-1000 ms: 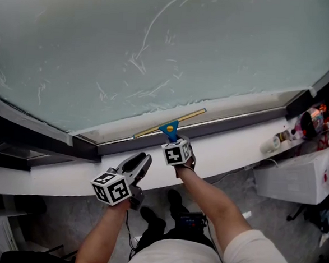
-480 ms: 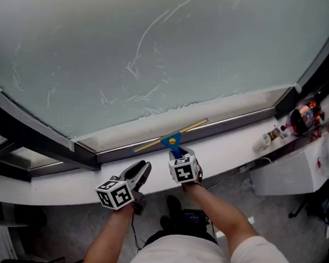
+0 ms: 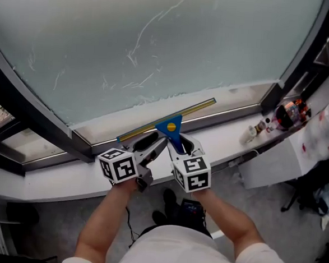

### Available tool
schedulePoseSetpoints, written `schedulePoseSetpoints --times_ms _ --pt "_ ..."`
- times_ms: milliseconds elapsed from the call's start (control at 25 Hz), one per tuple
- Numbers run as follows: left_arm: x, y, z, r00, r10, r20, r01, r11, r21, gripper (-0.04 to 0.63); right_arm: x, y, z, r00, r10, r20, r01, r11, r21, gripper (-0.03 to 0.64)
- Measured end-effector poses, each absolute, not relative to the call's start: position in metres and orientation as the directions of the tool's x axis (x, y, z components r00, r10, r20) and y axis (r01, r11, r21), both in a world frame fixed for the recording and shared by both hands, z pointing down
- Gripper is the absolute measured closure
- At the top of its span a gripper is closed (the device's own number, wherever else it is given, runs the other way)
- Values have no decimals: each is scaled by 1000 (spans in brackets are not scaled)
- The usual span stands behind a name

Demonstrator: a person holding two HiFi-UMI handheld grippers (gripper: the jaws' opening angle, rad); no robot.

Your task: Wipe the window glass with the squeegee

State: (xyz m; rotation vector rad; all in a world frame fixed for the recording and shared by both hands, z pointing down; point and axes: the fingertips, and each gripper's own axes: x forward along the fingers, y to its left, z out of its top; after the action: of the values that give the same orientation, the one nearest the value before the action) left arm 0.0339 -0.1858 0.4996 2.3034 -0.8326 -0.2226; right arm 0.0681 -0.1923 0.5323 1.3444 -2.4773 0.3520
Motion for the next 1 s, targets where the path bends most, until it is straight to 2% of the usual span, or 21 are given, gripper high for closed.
schedulePoseSetpoints --times_ms 200,480,680,1000 --pt "69 -181 431 828 -549 -113 -362 -678 640 380 85 -162 470 -535 -803 263 -831 556 6 472" --pt "113 -186 382 819 -458 -345 -44 -650 759 417 132 -154 409 -484 -868 114 -837 497 230 472" --pt "164 -207 365 813 -450 -370 1 -634 773 428 184 -176 392 -450 -892 41 -835 437 334 471" --pt "266 -259 304 781 -425 -458 65 -674 736 462 287 -231 342 -477 -871 -114 -798 376 470 471"
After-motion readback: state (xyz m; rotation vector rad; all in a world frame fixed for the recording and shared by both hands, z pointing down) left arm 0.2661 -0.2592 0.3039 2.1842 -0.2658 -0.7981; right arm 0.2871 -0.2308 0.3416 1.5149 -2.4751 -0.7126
